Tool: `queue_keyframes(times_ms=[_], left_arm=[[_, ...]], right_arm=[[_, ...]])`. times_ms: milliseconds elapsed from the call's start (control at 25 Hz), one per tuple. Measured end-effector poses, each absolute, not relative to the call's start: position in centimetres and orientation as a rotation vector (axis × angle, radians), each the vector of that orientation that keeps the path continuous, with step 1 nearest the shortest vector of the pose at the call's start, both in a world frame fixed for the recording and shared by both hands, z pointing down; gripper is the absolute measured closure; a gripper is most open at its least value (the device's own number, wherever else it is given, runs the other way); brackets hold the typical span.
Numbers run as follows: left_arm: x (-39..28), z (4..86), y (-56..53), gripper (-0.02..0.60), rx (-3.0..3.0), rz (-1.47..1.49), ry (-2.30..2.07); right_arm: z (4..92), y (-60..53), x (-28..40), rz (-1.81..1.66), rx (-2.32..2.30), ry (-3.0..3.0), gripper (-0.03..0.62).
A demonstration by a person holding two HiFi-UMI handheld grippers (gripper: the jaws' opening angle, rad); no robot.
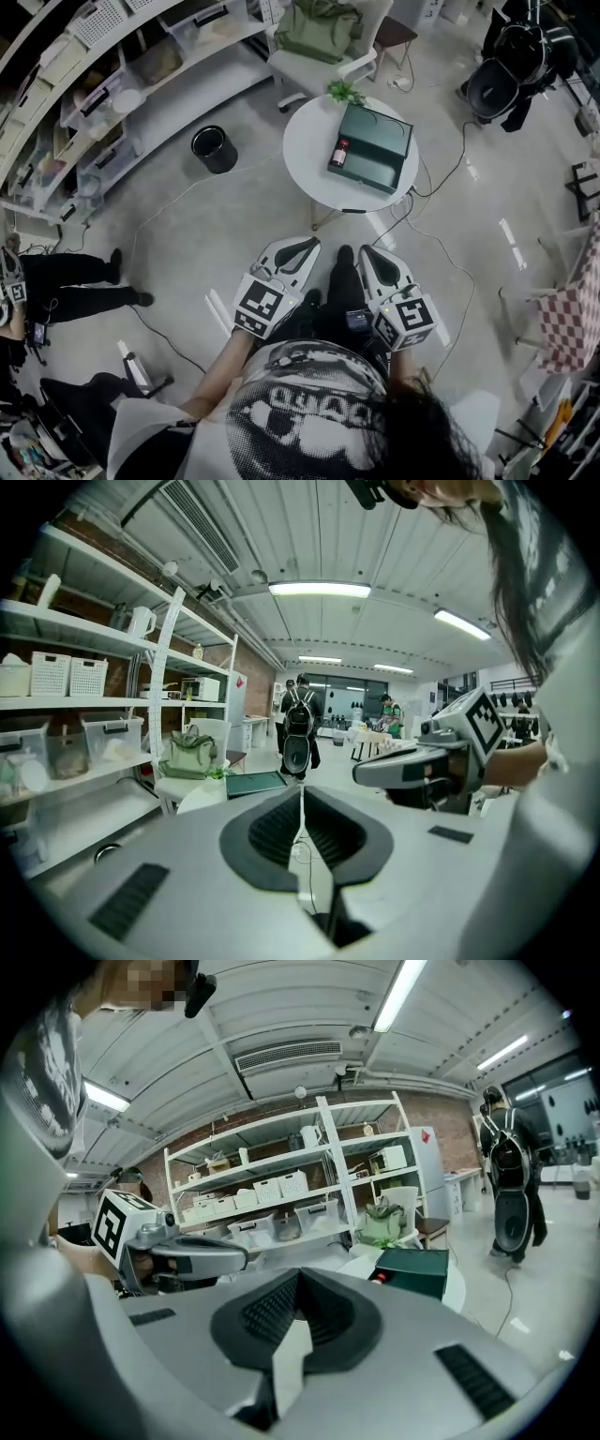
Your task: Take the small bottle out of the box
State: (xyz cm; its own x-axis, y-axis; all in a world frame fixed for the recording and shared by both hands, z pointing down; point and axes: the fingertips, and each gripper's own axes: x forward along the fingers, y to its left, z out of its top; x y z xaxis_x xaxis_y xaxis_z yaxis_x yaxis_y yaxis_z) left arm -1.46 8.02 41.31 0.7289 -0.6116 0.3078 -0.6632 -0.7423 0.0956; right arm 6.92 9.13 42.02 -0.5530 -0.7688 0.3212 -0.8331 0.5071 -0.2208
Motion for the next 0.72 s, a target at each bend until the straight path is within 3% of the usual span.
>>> queue_keyframes(times_ms=[720], left_arm=[[0.6,42.2,-10.0,0.565,2.602,0.435,-1.291]], right_arm=[[48.2,-12.1,9.6,0.66,1.126,-2.568,0.594]])
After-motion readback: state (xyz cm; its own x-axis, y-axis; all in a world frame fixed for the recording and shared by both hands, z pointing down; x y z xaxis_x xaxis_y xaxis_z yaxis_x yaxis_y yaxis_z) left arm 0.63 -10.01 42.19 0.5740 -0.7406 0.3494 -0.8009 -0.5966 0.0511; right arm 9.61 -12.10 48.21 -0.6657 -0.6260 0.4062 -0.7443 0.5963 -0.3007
